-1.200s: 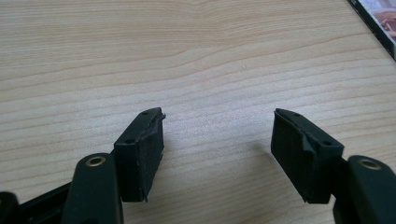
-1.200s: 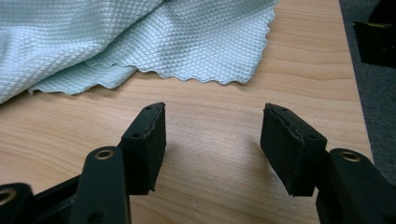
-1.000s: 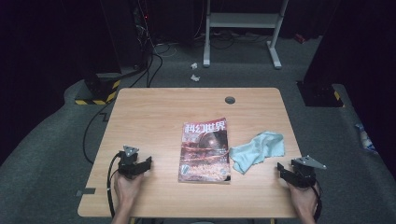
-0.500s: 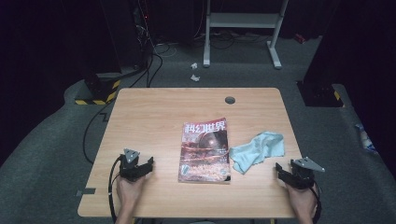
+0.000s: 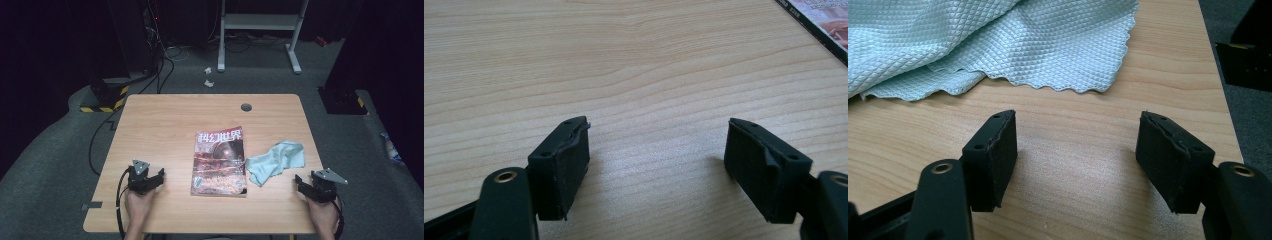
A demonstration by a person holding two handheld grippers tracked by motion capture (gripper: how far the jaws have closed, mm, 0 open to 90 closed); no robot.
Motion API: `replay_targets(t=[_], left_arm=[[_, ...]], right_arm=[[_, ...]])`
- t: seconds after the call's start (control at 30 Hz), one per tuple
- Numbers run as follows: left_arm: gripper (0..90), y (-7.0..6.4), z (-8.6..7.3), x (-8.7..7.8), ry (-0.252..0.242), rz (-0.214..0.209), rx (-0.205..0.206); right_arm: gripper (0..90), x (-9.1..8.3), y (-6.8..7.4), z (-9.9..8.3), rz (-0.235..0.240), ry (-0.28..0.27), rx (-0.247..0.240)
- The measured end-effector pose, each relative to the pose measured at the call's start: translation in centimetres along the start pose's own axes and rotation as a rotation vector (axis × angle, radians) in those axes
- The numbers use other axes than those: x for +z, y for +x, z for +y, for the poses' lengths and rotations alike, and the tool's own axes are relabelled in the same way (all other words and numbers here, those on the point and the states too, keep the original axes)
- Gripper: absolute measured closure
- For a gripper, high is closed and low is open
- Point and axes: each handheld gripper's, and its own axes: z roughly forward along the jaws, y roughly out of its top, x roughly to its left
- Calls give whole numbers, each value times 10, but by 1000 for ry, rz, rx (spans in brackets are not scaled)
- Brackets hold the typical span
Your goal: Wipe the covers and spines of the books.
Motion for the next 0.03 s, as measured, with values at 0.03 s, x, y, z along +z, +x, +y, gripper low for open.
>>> replay_targets(t=[0.03], left_arm=[[260,0,0,0,0,0,0]], right_arm=[[331,0,0,0,1,0,-1]])
